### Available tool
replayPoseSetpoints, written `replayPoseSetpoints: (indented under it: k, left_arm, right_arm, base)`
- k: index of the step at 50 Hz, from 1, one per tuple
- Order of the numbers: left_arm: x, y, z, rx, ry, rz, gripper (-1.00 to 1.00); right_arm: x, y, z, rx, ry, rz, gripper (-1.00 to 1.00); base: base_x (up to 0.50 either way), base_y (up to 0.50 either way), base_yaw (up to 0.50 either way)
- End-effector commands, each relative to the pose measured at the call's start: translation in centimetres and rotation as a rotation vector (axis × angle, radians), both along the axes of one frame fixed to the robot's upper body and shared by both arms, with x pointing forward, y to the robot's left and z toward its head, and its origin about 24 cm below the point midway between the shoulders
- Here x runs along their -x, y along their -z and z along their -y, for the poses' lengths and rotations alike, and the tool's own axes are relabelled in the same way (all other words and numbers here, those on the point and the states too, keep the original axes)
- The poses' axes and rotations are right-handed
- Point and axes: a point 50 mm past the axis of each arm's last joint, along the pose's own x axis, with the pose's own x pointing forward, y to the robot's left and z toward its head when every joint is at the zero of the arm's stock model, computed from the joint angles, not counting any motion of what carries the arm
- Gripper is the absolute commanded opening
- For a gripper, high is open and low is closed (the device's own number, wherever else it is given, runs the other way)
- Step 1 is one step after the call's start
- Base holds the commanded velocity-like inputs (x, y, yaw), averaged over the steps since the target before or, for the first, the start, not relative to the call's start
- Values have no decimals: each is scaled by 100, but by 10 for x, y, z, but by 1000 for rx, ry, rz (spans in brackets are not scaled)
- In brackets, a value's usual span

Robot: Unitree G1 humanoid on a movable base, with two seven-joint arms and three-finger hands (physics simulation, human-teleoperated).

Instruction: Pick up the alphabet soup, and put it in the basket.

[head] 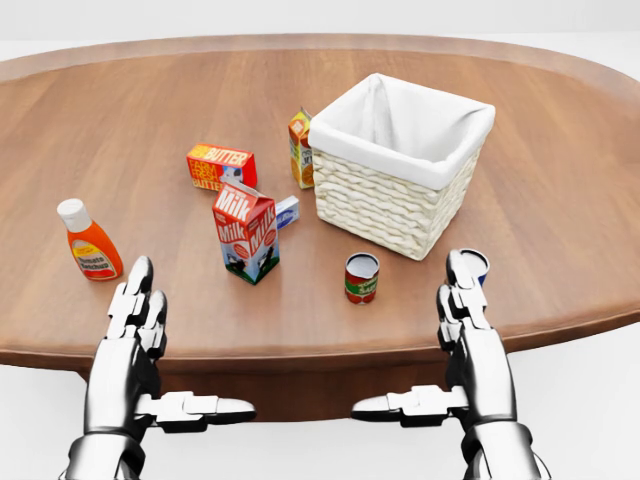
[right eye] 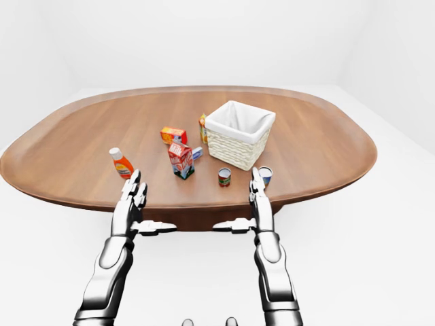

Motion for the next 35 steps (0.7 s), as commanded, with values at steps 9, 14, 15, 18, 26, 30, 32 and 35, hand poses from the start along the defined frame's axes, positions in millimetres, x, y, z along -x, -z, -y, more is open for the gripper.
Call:
replayPoseSetpoints:
  k: [9,14,15,18,26,30,32,35]
  left_arm:
    - [2,-3,-9,7,-9,0,100]
    - [3,-8,-11,8,-16,13,100]
    - [4,-10,-12,7,-21,22,100]
    - [7,-21,-16,16,-36,54,100]
    - [17,-44,-18,67,-43,147,100]
    - [20,-52,-20,53,-59,181,100]
    - [23,-58,-21,58,-60,206,100]
    - [25,-63,-23,63,-73,228,100]
  right_arm:
    - [0,0,7,1,-15,-2,100]
    - [2,-5,7,4,-14,16,100]
    - [3,-7,7,7,-12,27,100]
    - [5,-15,7,8,-9,48,100]
    - [14,-37,5,53,-3,139,100]
    - [15,-41,6,64,8,171,100]
    - [16,-43,6,74,10,180,100]
    - [16,-44,6,77,10,186,100]
  base:
    - [0,0,0]
    - [0,0,0]
    - [0,0,0]
    - [0,0,0]
    - [0,0,0]
    - [0,0,0]
    - [0,0,0]
    - [0,0,0]
